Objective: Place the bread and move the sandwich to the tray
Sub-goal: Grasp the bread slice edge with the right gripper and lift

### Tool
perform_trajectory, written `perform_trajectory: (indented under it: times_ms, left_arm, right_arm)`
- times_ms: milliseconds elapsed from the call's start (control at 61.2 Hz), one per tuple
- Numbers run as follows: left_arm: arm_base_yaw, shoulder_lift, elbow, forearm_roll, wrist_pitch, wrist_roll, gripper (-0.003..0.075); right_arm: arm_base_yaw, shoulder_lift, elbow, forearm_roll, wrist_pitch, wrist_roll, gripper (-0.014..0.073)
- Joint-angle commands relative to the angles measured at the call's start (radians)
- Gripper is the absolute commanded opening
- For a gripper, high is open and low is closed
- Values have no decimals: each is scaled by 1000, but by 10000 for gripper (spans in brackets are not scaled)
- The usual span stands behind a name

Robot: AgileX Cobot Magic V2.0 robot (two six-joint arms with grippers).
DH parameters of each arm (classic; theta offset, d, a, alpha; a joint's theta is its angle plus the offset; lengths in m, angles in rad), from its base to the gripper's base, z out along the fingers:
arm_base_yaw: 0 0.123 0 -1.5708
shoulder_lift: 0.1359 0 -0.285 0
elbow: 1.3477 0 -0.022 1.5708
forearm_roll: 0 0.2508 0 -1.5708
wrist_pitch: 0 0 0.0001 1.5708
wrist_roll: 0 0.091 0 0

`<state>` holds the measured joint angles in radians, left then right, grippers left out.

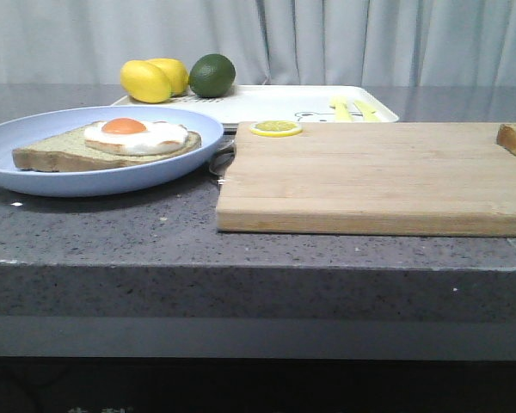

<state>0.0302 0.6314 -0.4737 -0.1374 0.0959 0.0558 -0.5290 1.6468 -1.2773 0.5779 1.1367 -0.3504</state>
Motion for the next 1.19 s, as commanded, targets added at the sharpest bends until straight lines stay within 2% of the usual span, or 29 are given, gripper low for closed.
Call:
perform_trajectory:
  times_ms: [0,425,817,866,931,1078,1176]
  left_arm:
    - [0,3,-40,-3,-86,-7,598]
    - [0,3,-40,-3,-86,-7,598]
    - [0,3,-40,-3,-86,-7,598]
    - [0,3,-40,-3,-86,-7,598]
    - [0,3,-40,-3,-86,-7,598]
    - [0,3,-40,-3,-86,-7,598]
    - [0,3,-40,-3,-86,-7,598]
  right_arm:
    - [-5,-18,-33,66,40,-34,581]
    - [-5,18,-33,55,24,-34,581]
    - [-4,48,-33,76,103,-33,569]
    - [-4,48,-33,78,111,-31,532]
    - [-4,47,-33,91,113,-31,430]
    - [-4,42,-33,135,121,-31,92]
    - [-4,34,-33,142,121,-31,-64]
